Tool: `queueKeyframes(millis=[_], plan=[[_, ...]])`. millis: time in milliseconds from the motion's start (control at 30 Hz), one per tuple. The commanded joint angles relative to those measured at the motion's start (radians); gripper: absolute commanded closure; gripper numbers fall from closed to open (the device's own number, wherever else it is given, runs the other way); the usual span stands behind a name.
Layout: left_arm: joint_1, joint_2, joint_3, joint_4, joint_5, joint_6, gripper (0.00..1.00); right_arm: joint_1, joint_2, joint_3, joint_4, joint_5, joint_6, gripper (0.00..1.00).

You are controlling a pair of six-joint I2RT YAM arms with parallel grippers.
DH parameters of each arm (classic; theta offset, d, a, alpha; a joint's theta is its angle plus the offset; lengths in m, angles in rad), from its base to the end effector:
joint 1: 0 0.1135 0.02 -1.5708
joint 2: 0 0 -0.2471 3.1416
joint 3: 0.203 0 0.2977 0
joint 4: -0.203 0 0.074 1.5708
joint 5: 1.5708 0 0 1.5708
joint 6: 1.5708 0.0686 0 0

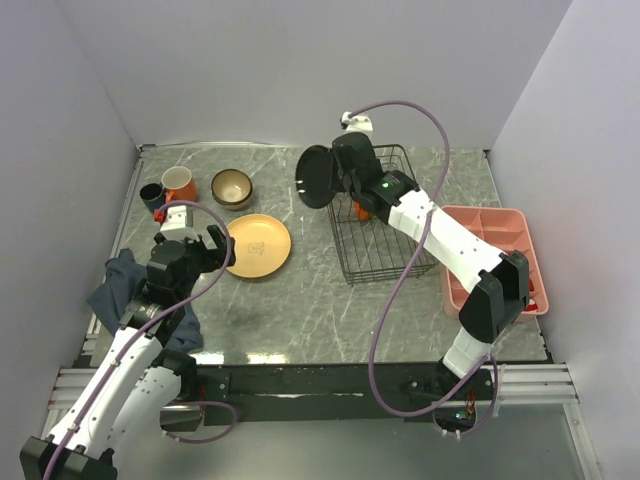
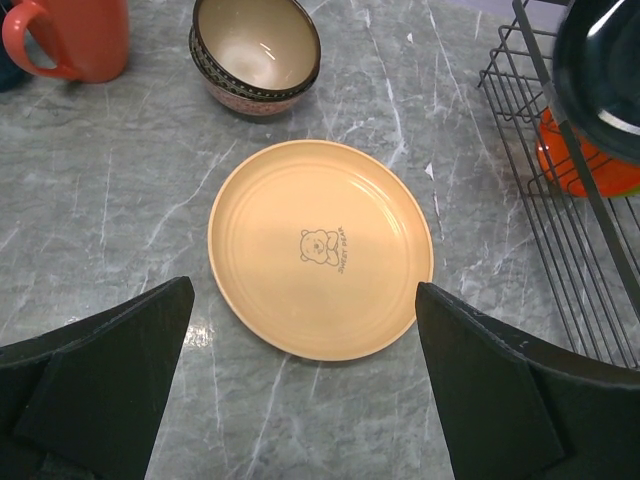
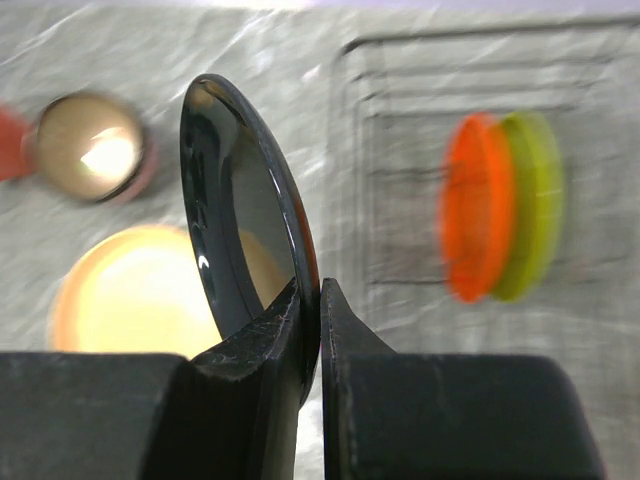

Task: Unload the mixed dishes from the dish rack
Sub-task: Place the plate at the center of the board.

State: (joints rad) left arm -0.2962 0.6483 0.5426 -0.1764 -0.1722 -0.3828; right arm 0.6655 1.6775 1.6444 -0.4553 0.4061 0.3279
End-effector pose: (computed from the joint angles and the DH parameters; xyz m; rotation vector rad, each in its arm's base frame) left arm 0.2476 -0.0633 0.2522 -0.2006 1.8494 -0.3134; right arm 0.3791 0.2632 0.3452 -0.0923 2.0207 0.2116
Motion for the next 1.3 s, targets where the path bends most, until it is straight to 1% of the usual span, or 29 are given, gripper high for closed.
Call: queueKeyframes(millis=[0,167,367,467,767,1033,1167,1267], plan=[[-0.003,0.004,0.011,0.04,0.014,0.001,0.01,0.009,-0.041,-0.049,0.13,-0.258,0.126,1.0],[-0.004,0.005,0.013,0.037,0.011,0.001,0.0,0.04,0.002,-0.096,0.191,-0.38,0.215,1.0],[-0.004,0.002,0.011,0.04,0.013,0.002,0.01,0.066,0.108,-0.112,0.237,-0.542,0.322,1.0],[-0.004,-0.002,0.011,0.04,0.011,0.002,0.01,0.074,0.162,-0.112,0.27,-0.587,0.37,1.0],[-0.004,-0.013,0.01,0.04,0.008,0.005,0.0,0.088,0.313,-0.071,0.299,-0.624,0.451,1.0],[-0.004,-0.019,0.01,0.04,0.007,0.005,0.0,0.088,0.41,-0.049,0.3,-0.628,0.468,1.0],[-0.004,-0.019,0.01,0.041,0.008,0.007,0.0,0.086,0.456,-0.017,0.3,-0.644,0.471,0.96],[-0.004,-0.019,0.008,0.041,0.008,0.005,0.01,0.088,0.478,-0.003,0.294,-0.644,0.468,0.9]])
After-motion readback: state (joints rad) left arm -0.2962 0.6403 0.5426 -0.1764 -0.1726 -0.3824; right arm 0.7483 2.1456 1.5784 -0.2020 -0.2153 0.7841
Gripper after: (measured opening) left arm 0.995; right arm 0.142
